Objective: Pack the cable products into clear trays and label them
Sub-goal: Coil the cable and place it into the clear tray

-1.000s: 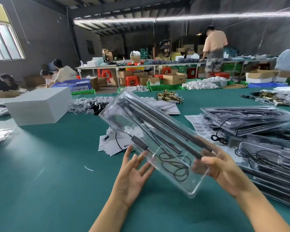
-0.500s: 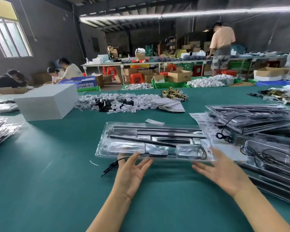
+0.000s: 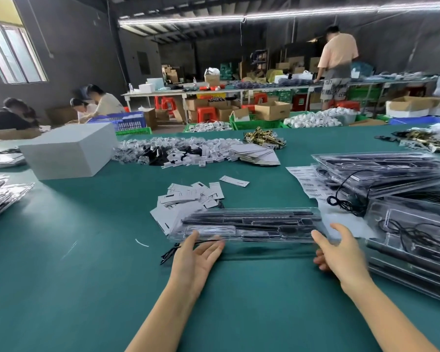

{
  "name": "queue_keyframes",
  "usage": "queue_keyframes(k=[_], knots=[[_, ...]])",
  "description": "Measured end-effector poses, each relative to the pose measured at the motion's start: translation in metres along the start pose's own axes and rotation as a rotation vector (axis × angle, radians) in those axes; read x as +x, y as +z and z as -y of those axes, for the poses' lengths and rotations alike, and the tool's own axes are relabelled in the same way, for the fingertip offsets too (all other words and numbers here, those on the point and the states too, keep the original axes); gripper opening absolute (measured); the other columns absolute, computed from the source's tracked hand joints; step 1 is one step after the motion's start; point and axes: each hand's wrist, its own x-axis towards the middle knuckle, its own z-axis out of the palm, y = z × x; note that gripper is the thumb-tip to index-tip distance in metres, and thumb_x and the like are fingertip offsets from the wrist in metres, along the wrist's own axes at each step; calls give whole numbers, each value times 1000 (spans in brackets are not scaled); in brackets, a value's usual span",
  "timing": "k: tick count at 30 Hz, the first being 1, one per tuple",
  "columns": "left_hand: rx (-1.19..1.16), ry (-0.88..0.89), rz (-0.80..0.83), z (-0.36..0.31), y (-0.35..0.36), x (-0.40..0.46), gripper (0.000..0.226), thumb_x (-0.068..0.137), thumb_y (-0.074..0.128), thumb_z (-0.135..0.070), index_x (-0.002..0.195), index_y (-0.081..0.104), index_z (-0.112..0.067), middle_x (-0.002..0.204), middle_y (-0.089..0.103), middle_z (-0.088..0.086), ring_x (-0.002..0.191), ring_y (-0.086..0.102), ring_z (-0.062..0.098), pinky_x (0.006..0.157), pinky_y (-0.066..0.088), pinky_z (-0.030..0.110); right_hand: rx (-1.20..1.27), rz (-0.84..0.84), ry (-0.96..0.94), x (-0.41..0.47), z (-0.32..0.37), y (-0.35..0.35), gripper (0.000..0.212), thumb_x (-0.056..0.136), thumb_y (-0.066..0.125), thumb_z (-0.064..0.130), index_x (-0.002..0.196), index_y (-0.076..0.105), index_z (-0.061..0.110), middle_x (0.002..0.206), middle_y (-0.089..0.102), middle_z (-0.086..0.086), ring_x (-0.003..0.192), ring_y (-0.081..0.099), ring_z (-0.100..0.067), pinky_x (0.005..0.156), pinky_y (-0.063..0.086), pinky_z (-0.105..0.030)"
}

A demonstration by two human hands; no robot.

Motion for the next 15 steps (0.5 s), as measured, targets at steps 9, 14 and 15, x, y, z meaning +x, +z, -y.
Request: queue_keyframes(k=[9,14,15], knots=[[233,211,147,5,5,-2,8,95,54,-19,97,49,-13,101,66,23,89,68,31,84,57,41,-761,-153,-1067,-40,17,38,56,66,85,36,114,69,12,92,65,-9,83,63,-30,67,52,-36],[509,279,275,12,13,-13,58,73,67,-38,123,51,-14,114,69,9,109,65,24,95,50,42,-766,-204,-1129,-36,12,65,47,74,82,23,118,68,15,108,70,-7,94,67,-31,74,55,-42],[531,260,283,13,13,-14,67,68,68,-41,127,50,-15,116,69,5,113,62,22,98,48,41,-722,-250,-1129,-32,9,63,39,76,80,17,113,70,13,103,71,-5,90,67,-30,72,53,-41]])
